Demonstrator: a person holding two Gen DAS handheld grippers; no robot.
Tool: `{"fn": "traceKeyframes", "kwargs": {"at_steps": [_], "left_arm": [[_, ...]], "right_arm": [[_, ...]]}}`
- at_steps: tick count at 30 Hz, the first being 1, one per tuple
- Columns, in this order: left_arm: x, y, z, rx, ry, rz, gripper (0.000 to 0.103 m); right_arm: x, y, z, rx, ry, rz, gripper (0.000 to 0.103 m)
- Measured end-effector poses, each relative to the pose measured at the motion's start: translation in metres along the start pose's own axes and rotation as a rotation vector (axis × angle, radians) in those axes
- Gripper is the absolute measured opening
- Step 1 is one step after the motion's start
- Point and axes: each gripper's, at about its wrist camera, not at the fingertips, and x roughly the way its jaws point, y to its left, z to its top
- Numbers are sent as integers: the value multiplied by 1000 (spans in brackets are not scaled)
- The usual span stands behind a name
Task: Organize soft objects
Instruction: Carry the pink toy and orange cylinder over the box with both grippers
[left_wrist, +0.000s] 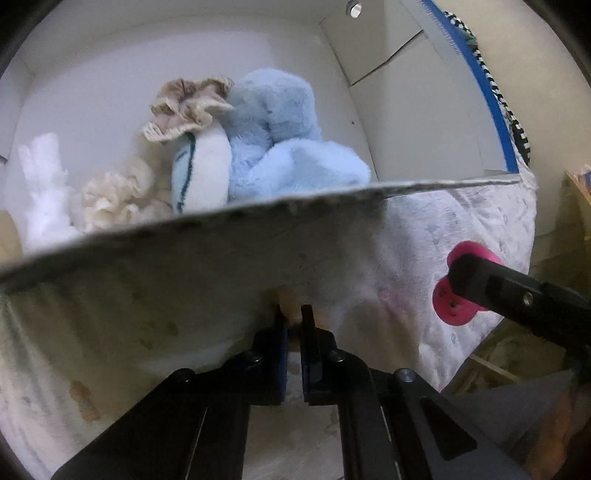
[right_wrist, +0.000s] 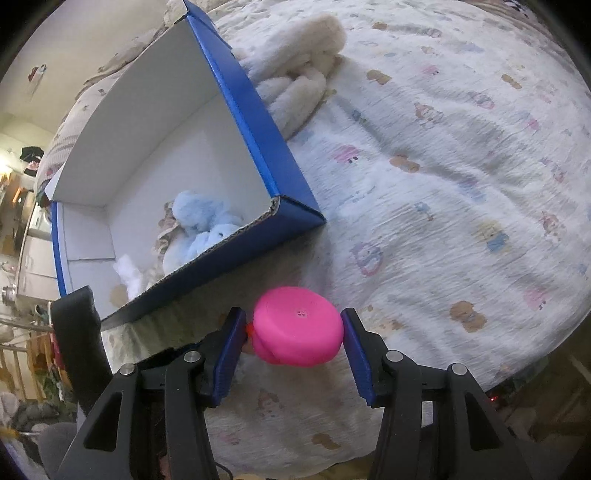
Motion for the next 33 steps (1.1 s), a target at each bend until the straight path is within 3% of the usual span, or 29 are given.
{"fn": "traceKeyframes", "kwargs": {"at_steps": [12,24,28,33], "left_arm": [[-74,45,-29,-57,-126,89,5],[-100,101,-71,-118,-166,256,5],[-117,104,-79,-150,-201,299,5],[-149,93,-87,-166,-303,391,5]], "right_arm": [[14,33,1,-89,16,10,56],[28,77,-23,-239,53,4,56],[34,96,-29,-296,65,15,56],[27,115,-32,-334,63,72,56]]}}
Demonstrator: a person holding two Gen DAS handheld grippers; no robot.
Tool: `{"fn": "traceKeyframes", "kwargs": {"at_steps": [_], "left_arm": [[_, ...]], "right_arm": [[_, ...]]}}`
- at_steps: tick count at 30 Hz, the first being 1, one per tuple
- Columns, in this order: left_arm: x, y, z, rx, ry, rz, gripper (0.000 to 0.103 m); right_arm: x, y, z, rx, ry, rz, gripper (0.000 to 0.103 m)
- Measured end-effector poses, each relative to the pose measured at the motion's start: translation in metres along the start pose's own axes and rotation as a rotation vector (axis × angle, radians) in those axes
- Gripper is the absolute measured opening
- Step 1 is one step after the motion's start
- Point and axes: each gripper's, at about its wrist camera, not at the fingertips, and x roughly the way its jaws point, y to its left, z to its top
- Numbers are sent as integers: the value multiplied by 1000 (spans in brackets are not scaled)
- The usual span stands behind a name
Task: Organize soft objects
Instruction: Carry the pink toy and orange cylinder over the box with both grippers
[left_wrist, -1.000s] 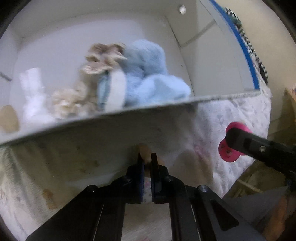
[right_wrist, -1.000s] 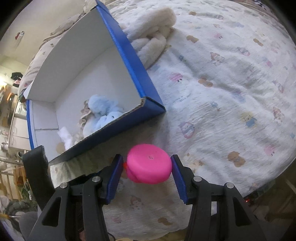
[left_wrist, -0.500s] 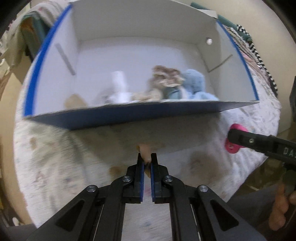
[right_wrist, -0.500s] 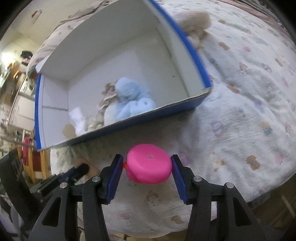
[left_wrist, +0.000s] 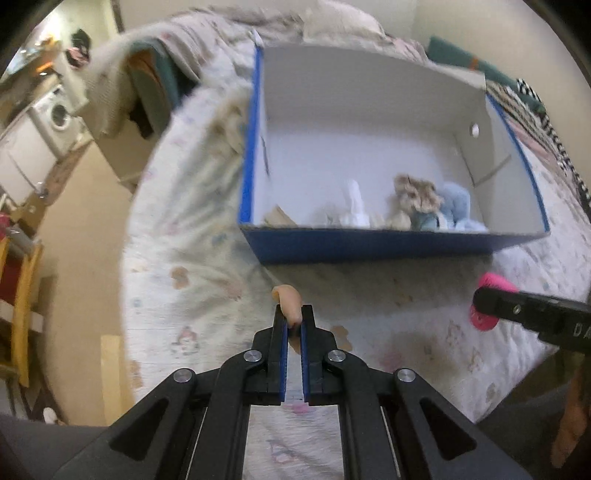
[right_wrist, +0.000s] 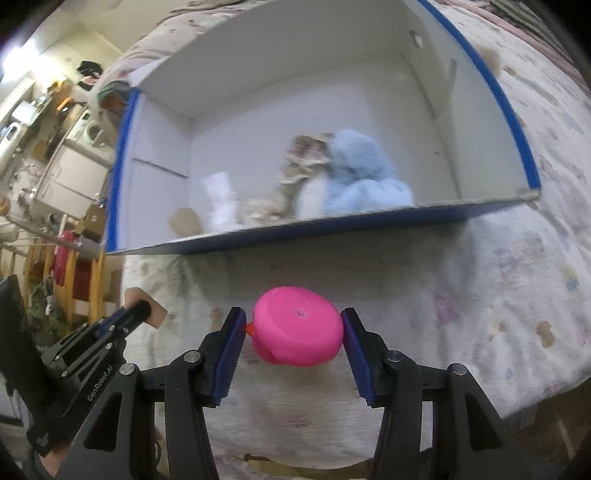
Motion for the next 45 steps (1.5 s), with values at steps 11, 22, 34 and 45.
{"fn": "traceKeyframes", "kwargs": {"at_steps": [11,22,34,45], "left_arm": [[-64,-5,40,-29,-142,-35,5],[-72,-14,115,38,-188,-47,6],[-13,-39,140,92,-132,-44,6],[51,-36,138,33,-28,-80,6]], "right_arm": [[-48,18,2,-45,-108,95,56],[-83,30,62,-18,-231,134,56],[-52,11,102,-1,-236,102,56],[6,-3,103,47,-107,65,56]]}}
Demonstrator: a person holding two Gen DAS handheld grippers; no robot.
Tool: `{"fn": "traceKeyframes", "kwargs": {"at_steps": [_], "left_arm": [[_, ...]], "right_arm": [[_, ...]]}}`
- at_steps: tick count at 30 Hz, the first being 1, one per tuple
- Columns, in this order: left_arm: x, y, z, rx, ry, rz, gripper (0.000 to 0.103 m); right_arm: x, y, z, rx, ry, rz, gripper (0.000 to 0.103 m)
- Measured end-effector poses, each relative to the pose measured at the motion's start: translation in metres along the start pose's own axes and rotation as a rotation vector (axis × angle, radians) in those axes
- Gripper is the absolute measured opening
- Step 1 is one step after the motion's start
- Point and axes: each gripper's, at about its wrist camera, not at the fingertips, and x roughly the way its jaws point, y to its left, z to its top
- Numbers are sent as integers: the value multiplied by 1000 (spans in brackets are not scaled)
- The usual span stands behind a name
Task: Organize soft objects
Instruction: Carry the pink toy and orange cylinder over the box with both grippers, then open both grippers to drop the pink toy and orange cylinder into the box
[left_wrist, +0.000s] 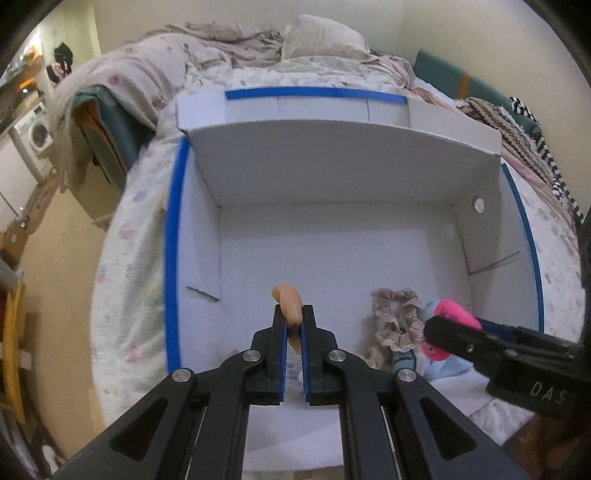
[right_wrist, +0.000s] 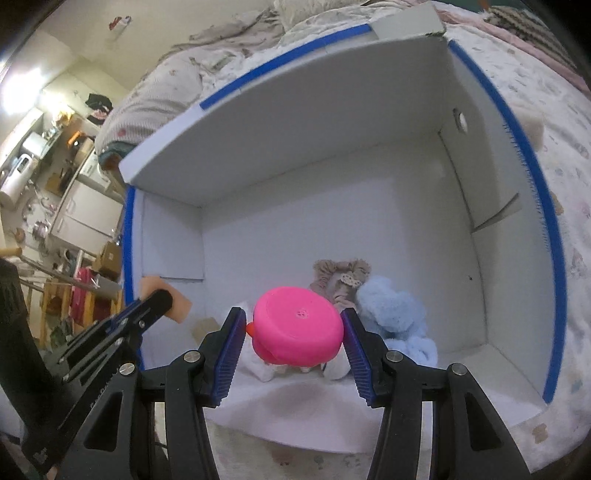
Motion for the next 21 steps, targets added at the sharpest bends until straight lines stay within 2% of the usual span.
{"fn": "traceKeyframes", "kwargs": {"at_steps": [10,14,21], "left_arm": [[20,-6,-2,7,51,14,6],[29,-14,-11,31,89,6,6],[36,-19,-18,50,105,17,10]], "right_arm": [[26,-5,2,38,73,29,56],[39,-14,-5,120,130,101,56],[45,-9,-8,95,137,54,57]]}}
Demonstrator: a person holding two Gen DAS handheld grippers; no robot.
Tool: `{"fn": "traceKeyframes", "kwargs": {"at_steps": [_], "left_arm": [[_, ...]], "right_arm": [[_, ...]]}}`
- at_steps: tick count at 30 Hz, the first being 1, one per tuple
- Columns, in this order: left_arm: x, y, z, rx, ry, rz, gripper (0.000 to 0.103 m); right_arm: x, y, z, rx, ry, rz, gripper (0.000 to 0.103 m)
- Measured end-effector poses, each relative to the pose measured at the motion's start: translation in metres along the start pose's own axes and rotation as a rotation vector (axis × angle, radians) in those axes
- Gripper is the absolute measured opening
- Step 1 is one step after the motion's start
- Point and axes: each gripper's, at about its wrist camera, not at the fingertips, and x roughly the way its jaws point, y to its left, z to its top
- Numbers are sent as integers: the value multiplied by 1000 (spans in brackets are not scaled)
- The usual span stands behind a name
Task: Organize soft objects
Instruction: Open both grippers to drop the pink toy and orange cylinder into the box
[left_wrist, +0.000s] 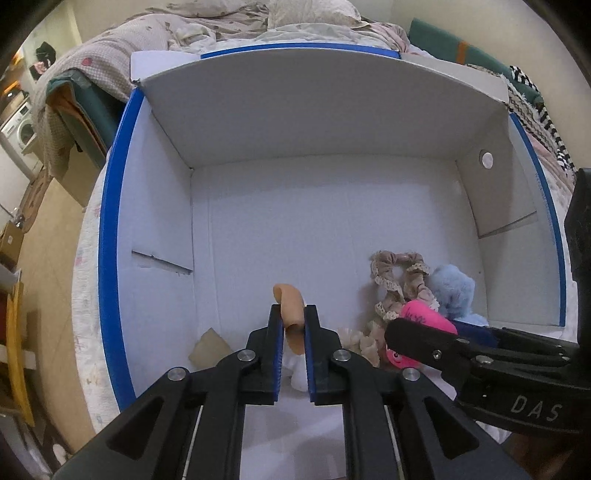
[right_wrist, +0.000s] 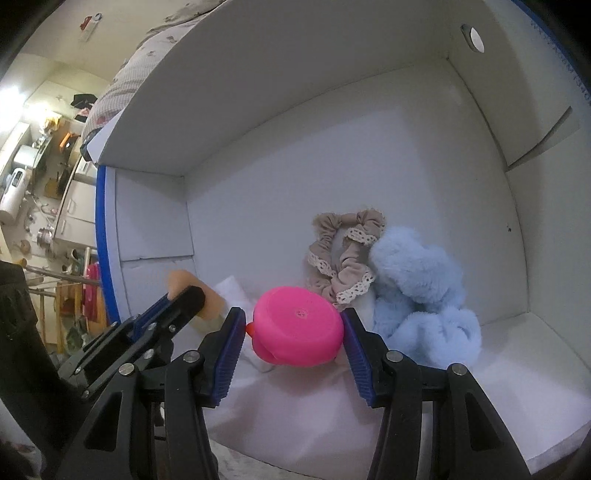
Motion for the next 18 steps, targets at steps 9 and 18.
{"fn": "traceKeyframes", "kwargs": {"at_steps": [9,18], "left_arm": [[-4,0,0,10,6,22,43],[-35,11,0,-38,-86,77,64]], "right_arm": [[-13,2,1,-13,-24,-90,75],[-35,1,0,-25,-89,-123,86]]}}
